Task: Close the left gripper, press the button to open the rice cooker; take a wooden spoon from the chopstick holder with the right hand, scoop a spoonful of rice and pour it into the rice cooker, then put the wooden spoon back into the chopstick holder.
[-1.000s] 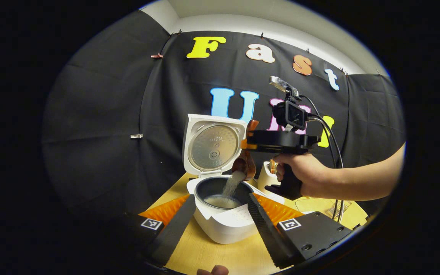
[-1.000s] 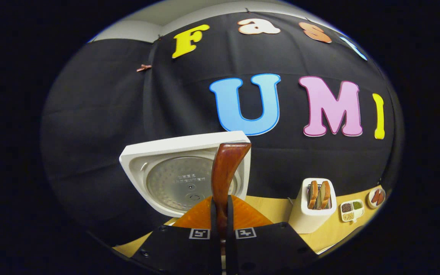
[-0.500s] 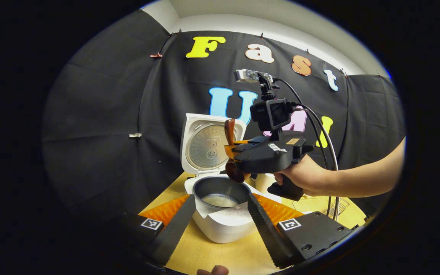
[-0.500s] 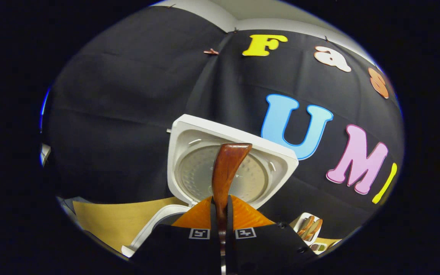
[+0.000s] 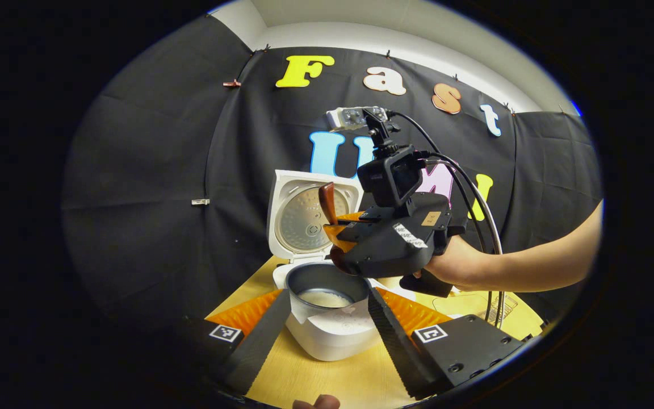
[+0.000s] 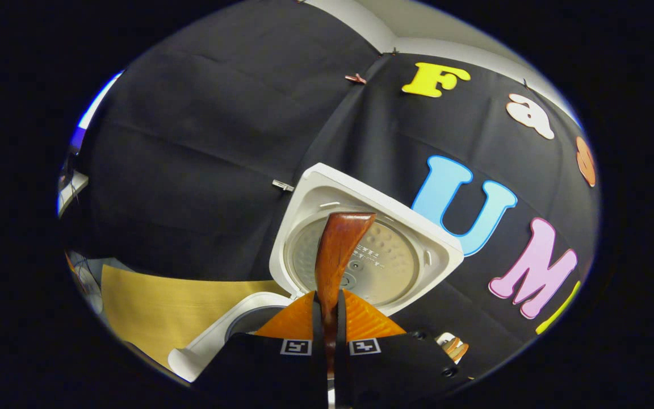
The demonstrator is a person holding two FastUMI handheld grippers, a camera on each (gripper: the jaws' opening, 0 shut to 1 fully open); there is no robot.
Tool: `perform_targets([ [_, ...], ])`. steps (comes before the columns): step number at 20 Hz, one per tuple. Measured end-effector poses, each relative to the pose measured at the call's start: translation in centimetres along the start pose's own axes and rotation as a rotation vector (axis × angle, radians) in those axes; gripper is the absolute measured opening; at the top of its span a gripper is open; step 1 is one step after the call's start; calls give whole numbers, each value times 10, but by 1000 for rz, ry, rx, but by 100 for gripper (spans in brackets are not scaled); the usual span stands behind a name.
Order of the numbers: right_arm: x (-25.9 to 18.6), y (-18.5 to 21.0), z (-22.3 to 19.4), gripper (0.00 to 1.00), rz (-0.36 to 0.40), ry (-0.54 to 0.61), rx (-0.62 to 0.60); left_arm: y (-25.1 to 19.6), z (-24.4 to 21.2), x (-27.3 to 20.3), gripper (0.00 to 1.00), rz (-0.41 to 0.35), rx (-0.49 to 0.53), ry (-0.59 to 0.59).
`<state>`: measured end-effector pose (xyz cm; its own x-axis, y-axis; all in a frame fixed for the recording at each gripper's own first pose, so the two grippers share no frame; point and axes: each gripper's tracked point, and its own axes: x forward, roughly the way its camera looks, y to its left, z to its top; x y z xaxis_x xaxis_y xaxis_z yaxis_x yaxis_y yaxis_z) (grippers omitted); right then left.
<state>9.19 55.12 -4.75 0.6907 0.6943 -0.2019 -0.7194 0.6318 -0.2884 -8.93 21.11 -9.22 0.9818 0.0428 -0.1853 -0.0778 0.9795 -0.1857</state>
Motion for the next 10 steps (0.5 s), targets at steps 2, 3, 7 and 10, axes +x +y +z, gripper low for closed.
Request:
perform_targets([
  [2, 2, -10, 0, 9, -14, 11, 105, 0, 0, -1, 95, 3, -2, 0],
  [3, 2, -15, 0, 9, -21, 20, 168, 0, 0, -1, 95, 3, -1, -1],
  [7, -6, -34, 2, 9, -47, 27, 423, -5, 2, -4, 95, 0, 1, -6],
  [10, -17, -53, 8, 9, -70, 5, 612, -8, 4, -3, 95, -3, 0, -9],
])
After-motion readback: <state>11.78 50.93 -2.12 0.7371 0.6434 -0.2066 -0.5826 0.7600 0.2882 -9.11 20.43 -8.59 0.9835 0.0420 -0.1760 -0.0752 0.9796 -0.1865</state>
